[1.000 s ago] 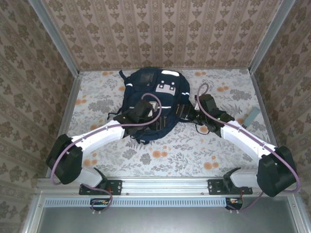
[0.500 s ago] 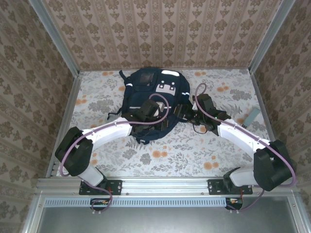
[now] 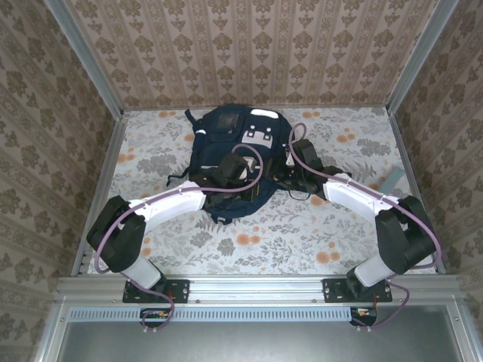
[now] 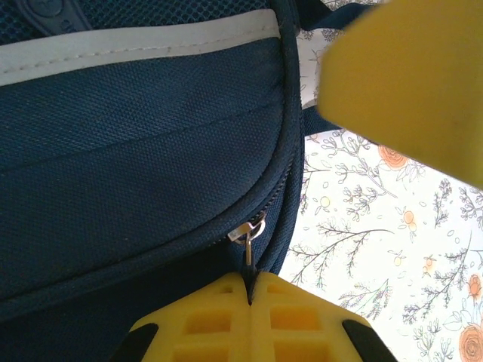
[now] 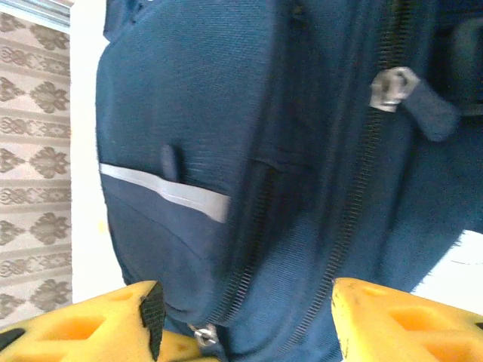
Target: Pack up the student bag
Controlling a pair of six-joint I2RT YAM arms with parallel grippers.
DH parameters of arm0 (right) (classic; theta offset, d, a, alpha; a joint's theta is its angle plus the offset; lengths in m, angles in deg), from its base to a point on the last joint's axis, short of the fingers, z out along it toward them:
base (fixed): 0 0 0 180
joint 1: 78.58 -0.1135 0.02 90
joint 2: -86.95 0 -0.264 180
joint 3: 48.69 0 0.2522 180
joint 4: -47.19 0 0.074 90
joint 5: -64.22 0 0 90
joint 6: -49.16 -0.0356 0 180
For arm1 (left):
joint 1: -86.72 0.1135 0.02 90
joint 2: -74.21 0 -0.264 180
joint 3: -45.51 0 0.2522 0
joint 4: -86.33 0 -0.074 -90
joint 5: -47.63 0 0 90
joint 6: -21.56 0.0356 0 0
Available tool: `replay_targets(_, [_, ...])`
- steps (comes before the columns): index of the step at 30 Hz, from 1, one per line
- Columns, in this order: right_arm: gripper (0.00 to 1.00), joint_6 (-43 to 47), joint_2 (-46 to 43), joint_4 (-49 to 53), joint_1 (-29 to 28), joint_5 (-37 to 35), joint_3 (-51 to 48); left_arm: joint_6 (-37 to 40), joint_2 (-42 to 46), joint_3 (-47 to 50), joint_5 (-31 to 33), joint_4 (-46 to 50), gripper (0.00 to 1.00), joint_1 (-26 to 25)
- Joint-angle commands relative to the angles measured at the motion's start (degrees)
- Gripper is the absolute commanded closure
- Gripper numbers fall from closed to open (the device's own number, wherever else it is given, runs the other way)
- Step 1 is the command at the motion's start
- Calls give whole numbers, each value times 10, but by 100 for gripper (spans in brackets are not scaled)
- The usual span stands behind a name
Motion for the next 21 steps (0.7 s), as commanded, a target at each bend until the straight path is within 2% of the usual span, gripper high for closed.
replay_targets(1, [43,-33,33,-24,-19,13,27,14,6,-11,19,12,100,7])
replay_targets(4, [54,-47,60,-22,-25,10,43,14,18,-2,25,14,100,7])
replay_targets(6, [66,-51,69,-9,-24,-4,49,17,28,4,37,23,100,9])
replay_targets(9, [79,-48,64,11,-21,-35,46,23,45,20,67,43,100,18])
replay_targets(14, [88,-33,45,35,-10,-62,38,39,72,52,102,67,100,50])
replay_targets(21, [91,-2,39,59,7,-65,44,66,116,88,117,67,100,120])
